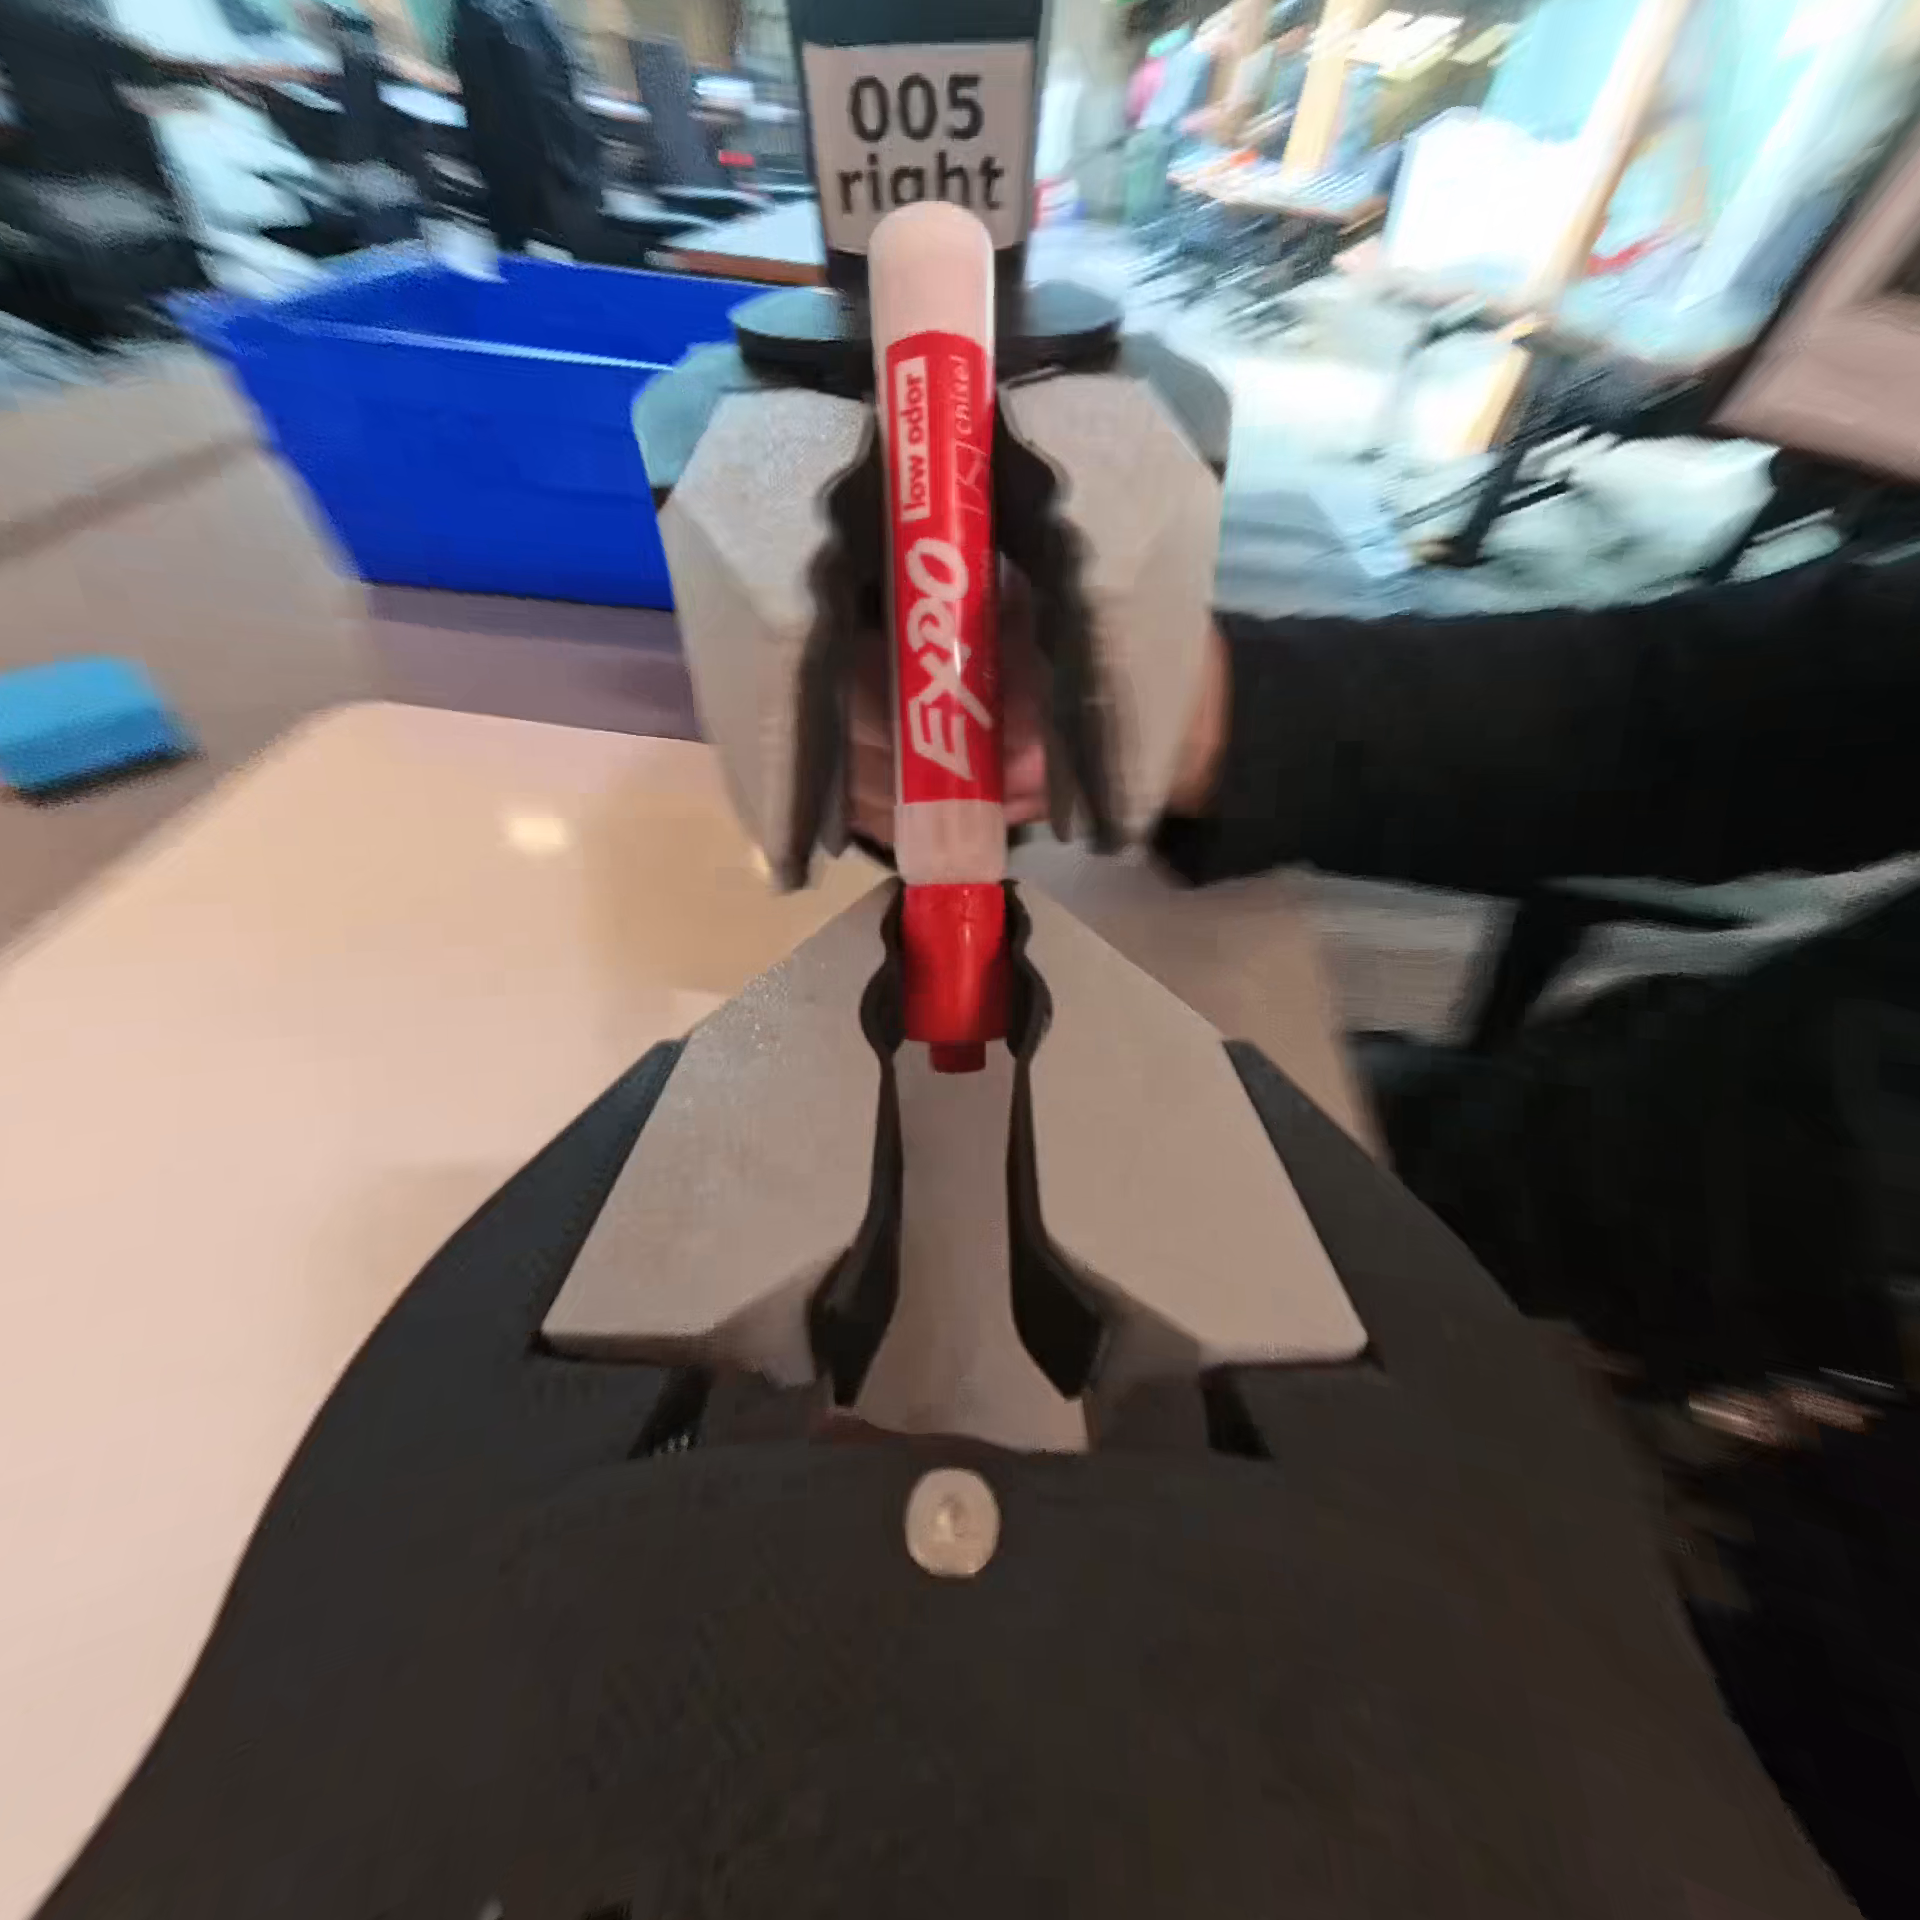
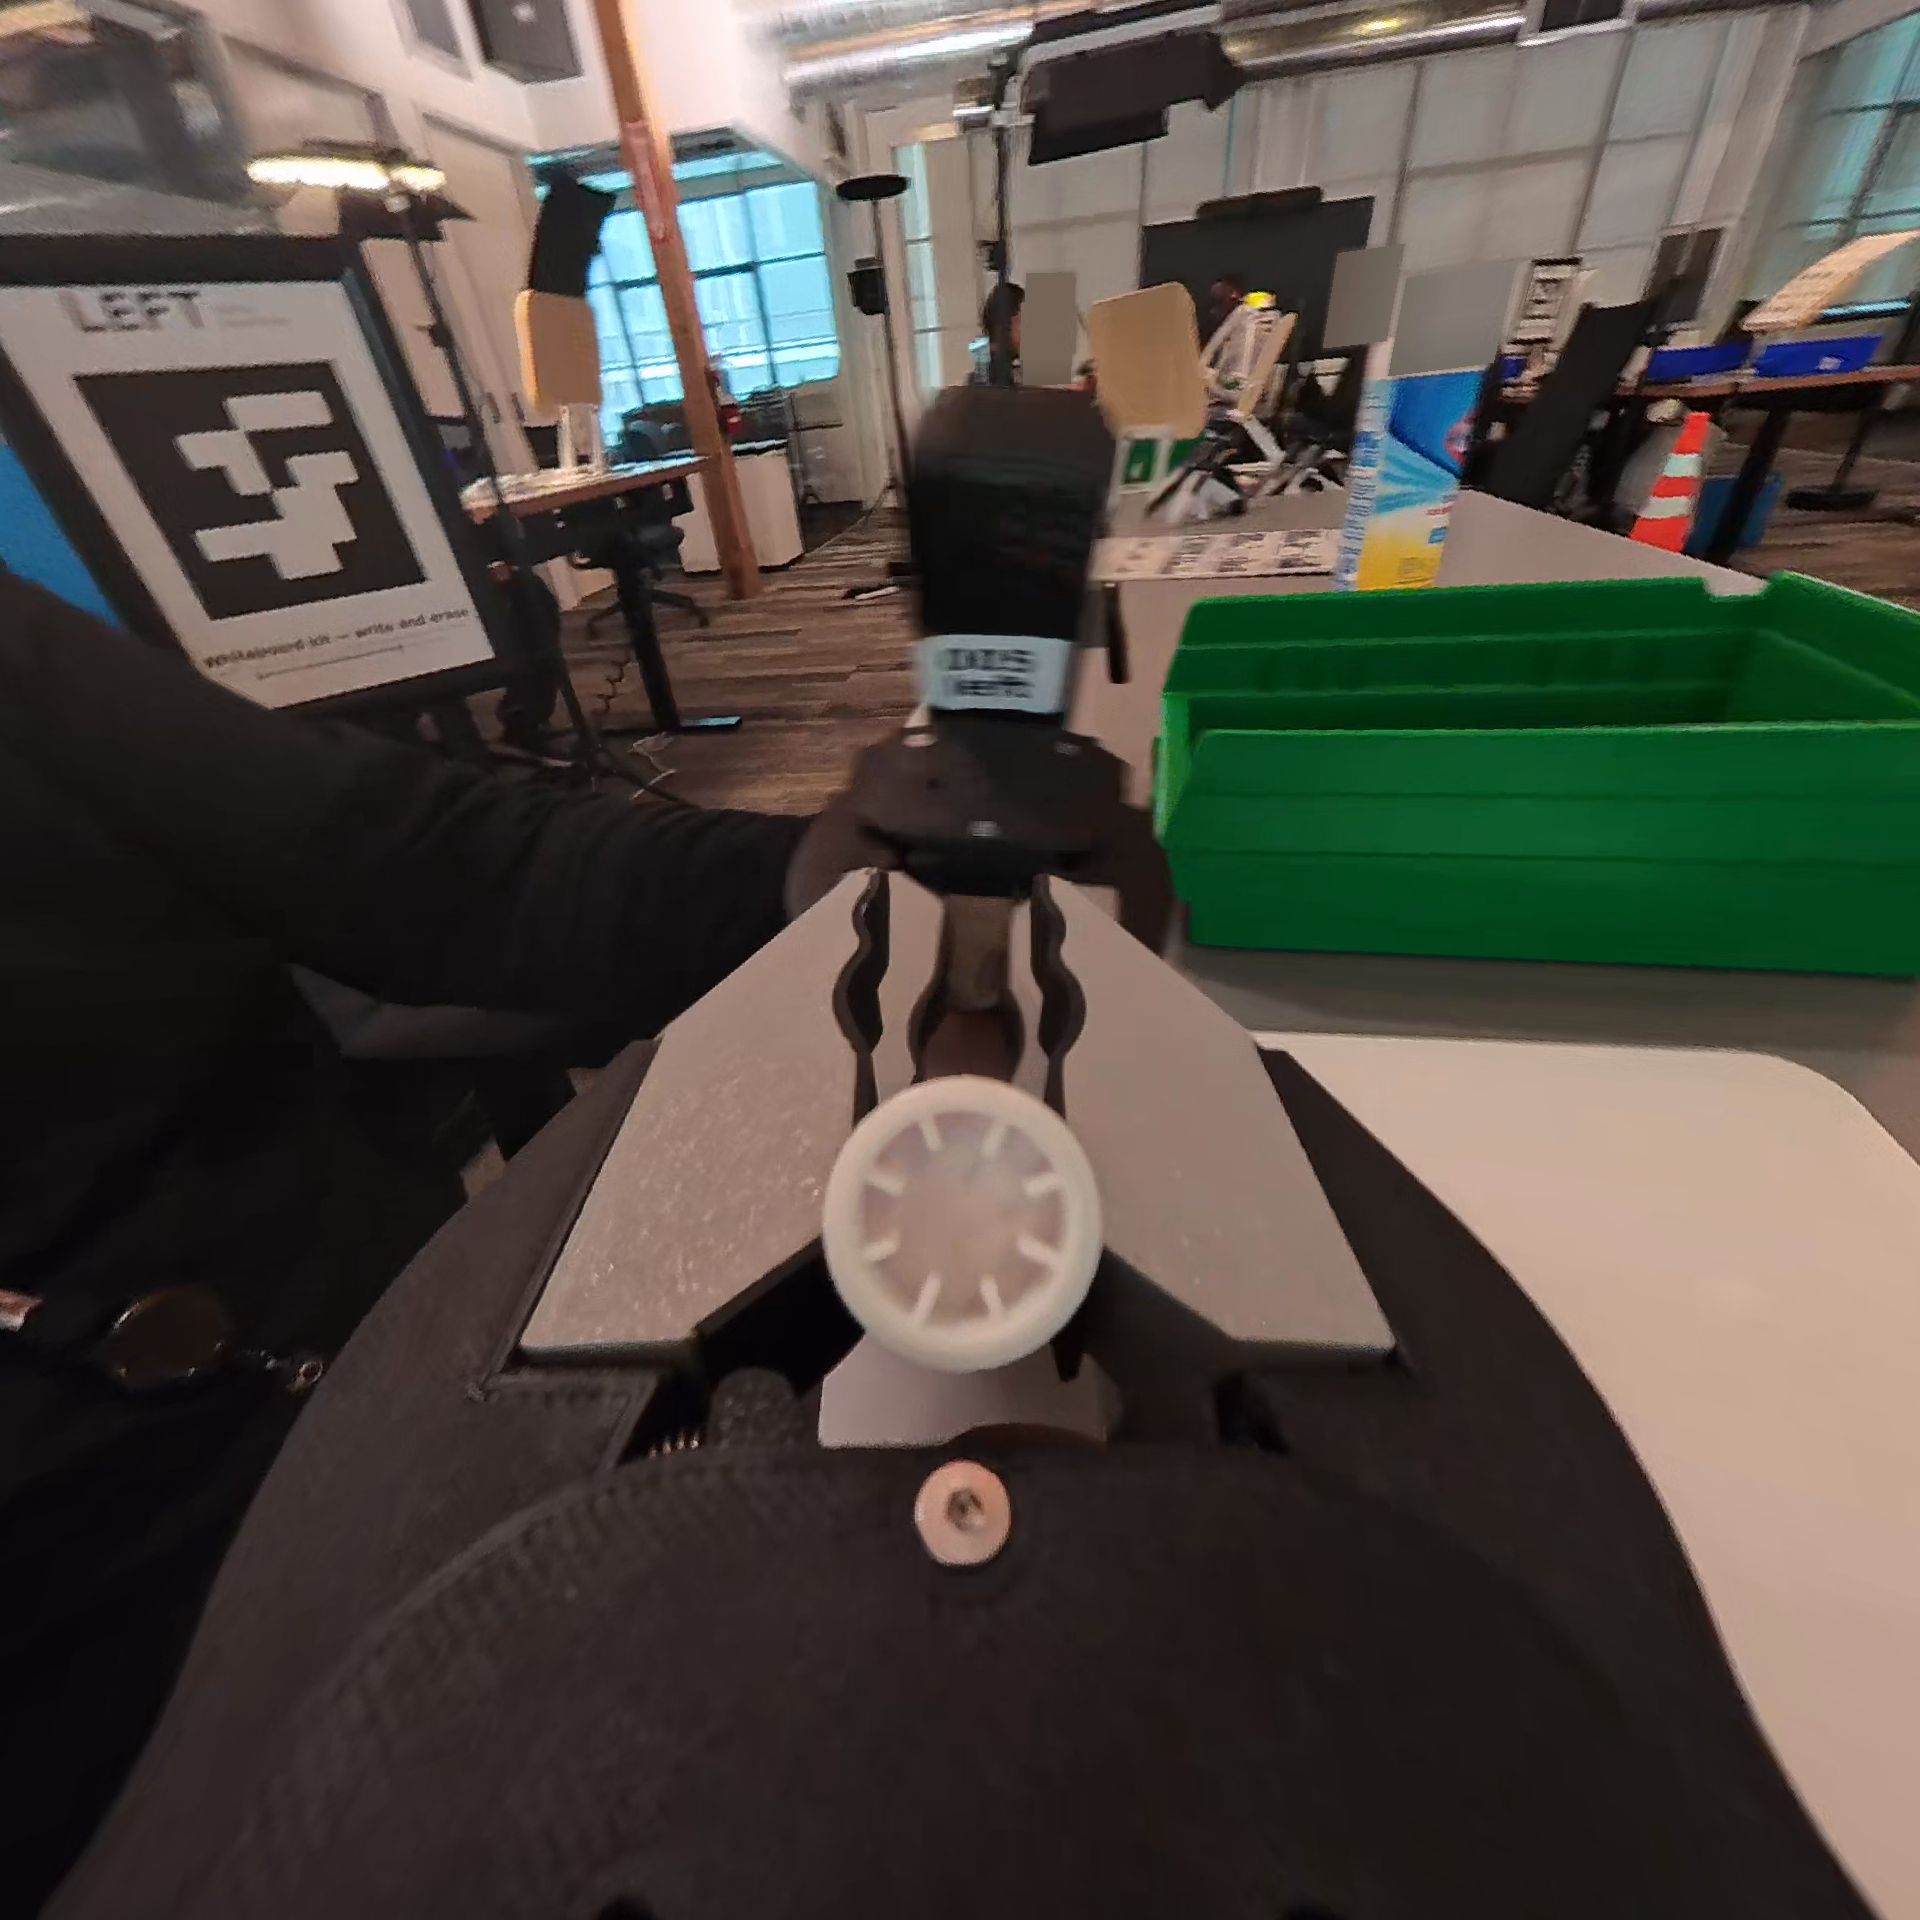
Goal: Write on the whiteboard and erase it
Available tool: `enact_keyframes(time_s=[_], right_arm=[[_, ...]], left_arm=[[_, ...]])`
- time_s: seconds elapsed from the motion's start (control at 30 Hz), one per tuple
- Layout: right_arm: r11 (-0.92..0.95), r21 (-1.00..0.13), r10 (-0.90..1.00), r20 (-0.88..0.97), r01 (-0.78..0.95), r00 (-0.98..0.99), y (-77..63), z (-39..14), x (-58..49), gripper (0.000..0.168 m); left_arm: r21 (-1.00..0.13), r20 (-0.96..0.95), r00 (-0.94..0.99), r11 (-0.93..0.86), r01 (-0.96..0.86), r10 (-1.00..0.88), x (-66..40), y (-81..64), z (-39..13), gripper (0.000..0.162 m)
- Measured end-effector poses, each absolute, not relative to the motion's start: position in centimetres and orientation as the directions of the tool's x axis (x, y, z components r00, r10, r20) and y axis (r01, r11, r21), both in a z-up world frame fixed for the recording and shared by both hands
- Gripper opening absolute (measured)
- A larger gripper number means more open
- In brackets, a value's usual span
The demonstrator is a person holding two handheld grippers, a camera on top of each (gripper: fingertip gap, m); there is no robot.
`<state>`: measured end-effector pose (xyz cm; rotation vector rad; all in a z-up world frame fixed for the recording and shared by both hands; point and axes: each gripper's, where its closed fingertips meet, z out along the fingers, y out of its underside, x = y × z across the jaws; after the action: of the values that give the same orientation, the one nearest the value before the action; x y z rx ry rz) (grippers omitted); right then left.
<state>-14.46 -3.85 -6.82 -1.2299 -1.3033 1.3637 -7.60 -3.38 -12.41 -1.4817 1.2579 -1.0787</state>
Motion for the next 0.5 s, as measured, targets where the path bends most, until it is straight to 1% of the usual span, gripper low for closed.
enact_keyframes(time_s=[0.07, 0.13, 0.2, 0.23, 0.27, 0.3, 0.37, 0.4, 0.43, 0.47, 0.5], right_arm=[[-0.115, -0.991, 0.993, -0.116, 0.07, -0.017, -1.6, -7.6, -14.3, 0.025], [-0.198, -0.977, 0.978, -0.191, 0.083, 0.09, 0.5, -8.6, -13.9, 0.025], [-0.291, -0.954, 0.95, -0.279, 0.069, 0.144, 1.7, -9.3, -13.6, 0.025], [-0.316, -0.948, 0.94, -0.305, 0.05, 0.155, 2.1, -9.3, -13.5, 0.025], [-0.34, -0.94, 0.93, -0.332, 0.028, 0.154, 2.2, -9.1, -13.4, 0.025], [-0.355, -0.934, 0.926, -0.349, 0.021, 0.147, 2.2, -9.1, -13.3, 0.025], [-0.329, -0.943, 0.938, -0.321, 0.045, 0.134, 1.8, -9.2, -13.2, 0.025], [-0.306, -0.95, 0.946, -0.296, 0.06, 0.134, 1.6, -9.2, -13.3, 0.025], [-0.28, -0.956, 0.954, -0.267, 0.086, 0.133, 1.3, -9.4, -13.3, 0.025], [-0.252, -0.963, 0.963, -0.241, 0.091, 0.12, 0.9, -9.2, -13.4, 0.025], [-0.218, -0.971, 0.973, -0.209, 0.093, 0.102, 0.5, -9.0, -13.6, 0.025]], left_arm=[[-0.941, -0.215, 0.323, 0.107, -0.32, -0.922, -8.0, -0.4, -12.9, 0.013], [-0.832, -0.509, 0.466, 0.275, -0.482, -0.723, -8.7, 2.2, -13.0, 0.013], [-0.673, -0.724, 0.478, 0.356, -0.649, -0.497, -9.6, 3.7, -12.7, 0.013], [-0.61, -0.785, 0.464, 0.377, -0.697, -0.41, -9.8, 4.1, -12.3, 0.013], [-0.583, -0.807, 0.457, 0.379, -0.719, -0.374, -9.9, 4.3, -12.1, 0.013], [-0.581, -0.809, 0.459, 0.377, -0.721, -0.368, -9.8, 4.3, -12.1, 0.013], [-0.627, -0.771, 0.478, 0.373, -0.684, -0.421, -9.6, 3.9, -12.3, 0.013], [-0.677, -0.722, 0.491, 0.348, -0.648, -0.488, -9.4, 3.6, -12.6, 0.013], [-0.753, -0.627, 0.499, 0.302, -0.585, -0.598, -9.0, 3.1, -13.1, 0.013], [-0.836, -0.498, 0.501, 0.237, -0.496, -0.708, -8.6, 2.4, -13.3, 0.013], [-0.895, -0.349, 0.467, 0.142, -0.422, -0.812, -8.2, 1.5, -13.7, 0.013]])
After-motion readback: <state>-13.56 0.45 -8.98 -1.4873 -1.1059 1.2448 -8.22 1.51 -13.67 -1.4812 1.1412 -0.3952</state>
